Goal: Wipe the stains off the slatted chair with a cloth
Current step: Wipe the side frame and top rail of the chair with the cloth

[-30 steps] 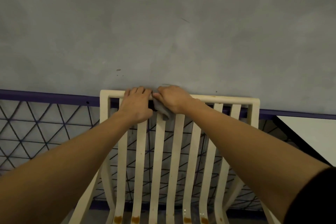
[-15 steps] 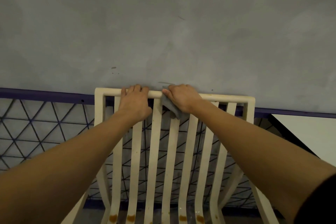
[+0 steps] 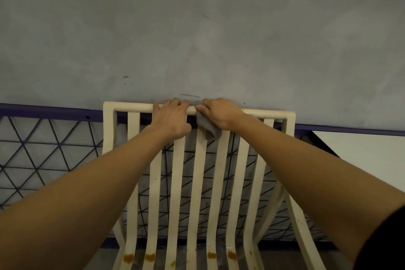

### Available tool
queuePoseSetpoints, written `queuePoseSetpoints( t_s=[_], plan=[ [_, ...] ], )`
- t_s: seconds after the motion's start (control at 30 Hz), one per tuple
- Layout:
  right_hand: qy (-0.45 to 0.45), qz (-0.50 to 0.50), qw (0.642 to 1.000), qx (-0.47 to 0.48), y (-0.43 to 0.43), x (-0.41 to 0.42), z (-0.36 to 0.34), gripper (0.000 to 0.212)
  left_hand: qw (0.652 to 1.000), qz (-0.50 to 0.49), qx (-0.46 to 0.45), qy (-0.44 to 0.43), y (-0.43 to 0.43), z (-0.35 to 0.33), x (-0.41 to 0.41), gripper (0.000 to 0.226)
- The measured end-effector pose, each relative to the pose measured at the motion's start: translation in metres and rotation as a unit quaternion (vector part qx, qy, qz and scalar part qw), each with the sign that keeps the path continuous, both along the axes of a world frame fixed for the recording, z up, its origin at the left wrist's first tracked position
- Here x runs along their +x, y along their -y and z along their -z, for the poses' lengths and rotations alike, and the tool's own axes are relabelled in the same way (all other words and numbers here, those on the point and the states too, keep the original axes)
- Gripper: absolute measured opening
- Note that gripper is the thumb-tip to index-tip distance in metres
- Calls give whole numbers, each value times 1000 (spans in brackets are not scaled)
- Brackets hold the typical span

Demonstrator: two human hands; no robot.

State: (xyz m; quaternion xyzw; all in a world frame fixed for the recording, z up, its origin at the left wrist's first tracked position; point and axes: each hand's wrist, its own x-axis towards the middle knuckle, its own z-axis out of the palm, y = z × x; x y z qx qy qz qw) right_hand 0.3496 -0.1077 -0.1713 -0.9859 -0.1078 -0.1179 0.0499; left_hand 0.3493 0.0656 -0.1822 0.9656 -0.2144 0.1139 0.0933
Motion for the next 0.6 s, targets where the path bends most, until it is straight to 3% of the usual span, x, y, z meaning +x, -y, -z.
queuePoseSetpoints(
  t_s=[0.37, 0.6],
  plan=[
    [15, 6, 997, -78, 38, -40, -11, 33, 999, -6, 40, 1, 4, -17, -18, 57],
    [26, 23, 998, -60, 75, -74, -20, 32, 999, -9, 38, 7, -1, -27, -37, 58]
  ],
)
